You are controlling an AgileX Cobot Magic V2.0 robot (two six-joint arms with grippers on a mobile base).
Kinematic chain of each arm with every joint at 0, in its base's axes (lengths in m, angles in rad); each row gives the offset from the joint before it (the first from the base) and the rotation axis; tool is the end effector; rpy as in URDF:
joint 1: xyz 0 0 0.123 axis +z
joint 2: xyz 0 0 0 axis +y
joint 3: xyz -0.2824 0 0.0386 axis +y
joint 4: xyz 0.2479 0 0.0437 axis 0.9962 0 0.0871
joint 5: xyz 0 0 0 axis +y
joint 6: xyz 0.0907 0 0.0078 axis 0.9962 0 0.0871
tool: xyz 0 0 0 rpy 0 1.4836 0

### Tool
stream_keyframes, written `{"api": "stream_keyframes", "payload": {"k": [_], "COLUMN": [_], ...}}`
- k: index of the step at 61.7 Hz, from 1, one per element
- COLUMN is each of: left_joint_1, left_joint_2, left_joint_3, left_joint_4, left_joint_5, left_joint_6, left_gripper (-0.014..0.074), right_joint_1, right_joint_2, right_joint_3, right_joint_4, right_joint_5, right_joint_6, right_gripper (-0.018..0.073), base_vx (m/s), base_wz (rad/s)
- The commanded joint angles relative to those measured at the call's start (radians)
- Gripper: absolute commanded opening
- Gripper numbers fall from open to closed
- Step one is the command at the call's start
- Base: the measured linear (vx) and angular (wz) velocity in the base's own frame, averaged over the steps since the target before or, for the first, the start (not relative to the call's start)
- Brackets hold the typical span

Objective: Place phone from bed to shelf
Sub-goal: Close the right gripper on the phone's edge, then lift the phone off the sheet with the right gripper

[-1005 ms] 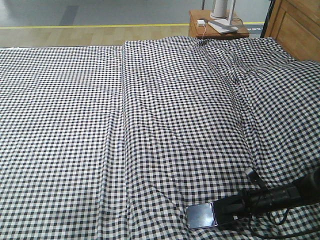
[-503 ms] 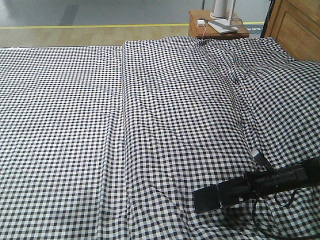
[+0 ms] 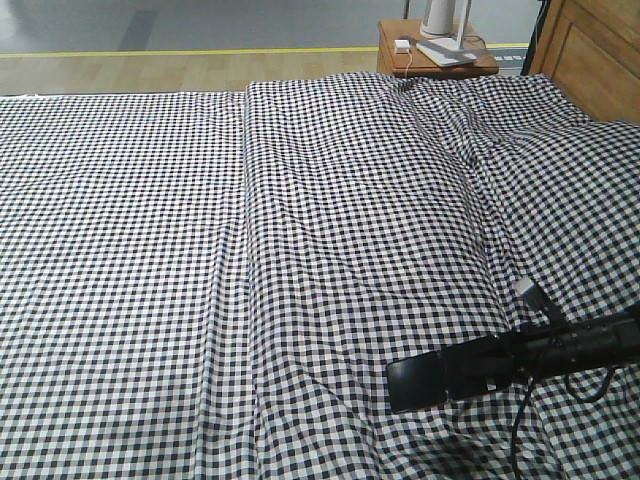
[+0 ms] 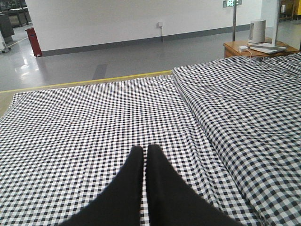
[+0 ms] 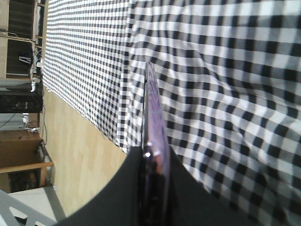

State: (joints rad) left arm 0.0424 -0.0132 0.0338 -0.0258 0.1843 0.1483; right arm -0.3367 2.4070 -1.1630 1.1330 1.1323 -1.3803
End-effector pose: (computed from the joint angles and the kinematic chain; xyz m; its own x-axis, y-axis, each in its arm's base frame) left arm 0.0562 0.0020 0.1856 -0.1210 0.1176 -0.9857 -0.0230 0.9924 0.1212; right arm 0.3455 -0.0418 0.0135 -0.9765 -0.0221 -0.2145 -0.1908 0.5519 0.8118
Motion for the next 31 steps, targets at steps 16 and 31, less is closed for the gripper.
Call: {"api": "stream_keyframes", "payload": {"k": [16, 31], "left_joint_1": [-0.004, -0.004], "left_joint_2": [-0.013, -0.013], "left_joint_3": [-0.021, -0.021], "left_joint_4": [-0.009, -0.009], "left_joint_5": [-0.072, -0.072], "left_joint_6": [-0.006, -0.006], "left_gripper": [0.0001, 0.0001], "right_joint_1": [-0.002, -0.002], "right_joint_2": [-0.374, -0.618], "right_joint_3": [0.117, 0.165], "right_joint_4": [0.044, 0.096], "right_joint_5": [0.156, 0.156], "right_joint_6": [-0.039, -0.038], "right_gripper": [-0.0002, -0.0002], "base_vx": [0.0, 0.0], "base_wz": [0.0, 0.0]}}
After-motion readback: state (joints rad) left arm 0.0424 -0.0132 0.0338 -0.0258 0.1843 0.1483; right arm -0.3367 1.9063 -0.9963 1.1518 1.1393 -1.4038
